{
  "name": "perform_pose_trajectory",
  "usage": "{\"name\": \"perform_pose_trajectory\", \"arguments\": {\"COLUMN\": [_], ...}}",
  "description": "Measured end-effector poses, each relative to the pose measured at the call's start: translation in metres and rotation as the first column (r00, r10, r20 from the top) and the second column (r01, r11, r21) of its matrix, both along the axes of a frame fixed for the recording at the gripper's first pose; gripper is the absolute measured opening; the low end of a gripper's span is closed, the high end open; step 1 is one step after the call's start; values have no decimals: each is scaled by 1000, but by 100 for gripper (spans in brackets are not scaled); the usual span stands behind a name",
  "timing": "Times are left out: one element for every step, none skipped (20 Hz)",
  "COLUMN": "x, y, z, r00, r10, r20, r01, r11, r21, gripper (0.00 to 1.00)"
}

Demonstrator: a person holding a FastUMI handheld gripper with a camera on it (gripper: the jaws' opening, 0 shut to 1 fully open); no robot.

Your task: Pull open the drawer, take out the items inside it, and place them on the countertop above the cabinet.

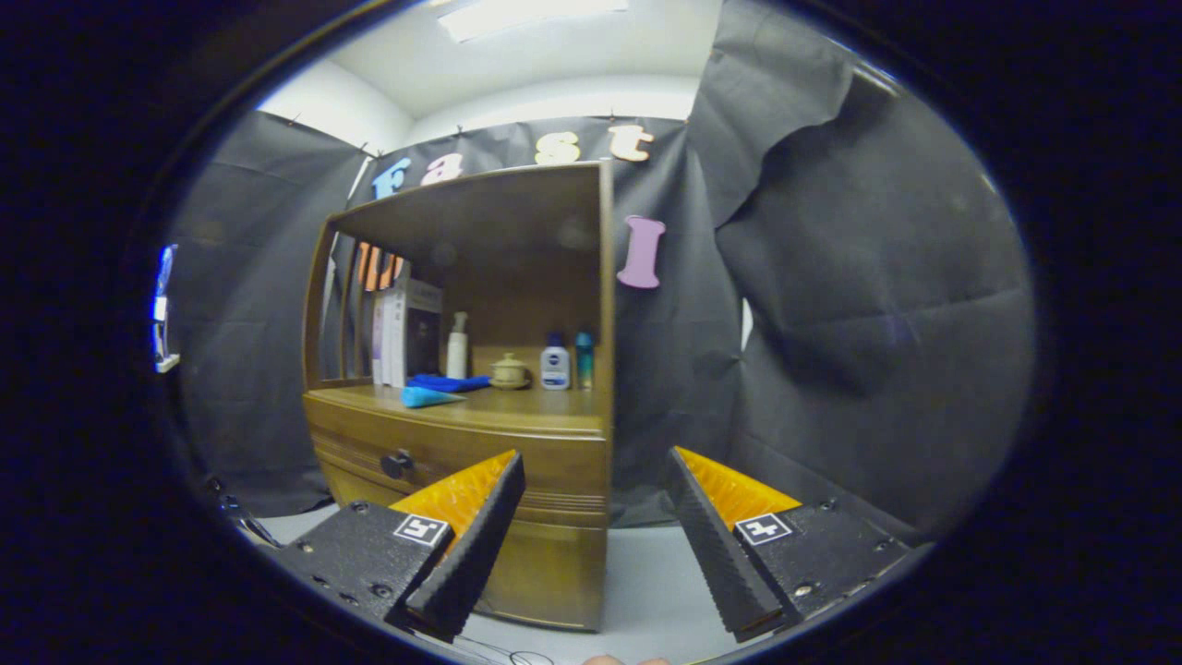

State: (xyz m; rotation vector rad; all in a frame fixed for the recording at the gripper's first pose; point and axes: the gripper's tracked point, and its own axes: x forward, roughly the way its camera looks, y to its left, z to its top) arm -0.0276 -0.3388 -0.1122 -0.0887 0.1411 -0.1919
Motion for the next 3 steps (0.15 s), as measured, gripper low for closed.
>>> {"name": "perform_pose_trajectory", "arguments": {"x": [-9, -14, -20], "y": [-18, -39, -55], "z": [0, 0, -2], "r00": [1000, 998, 996], "r10": [-27, -60, -86], "r20": [12, 27, 38], "r01": [27, 60, 86], "r11": [1000, 998, 996], "r21": [8, 5, 1], "gripper": [98, 98, 98]}}
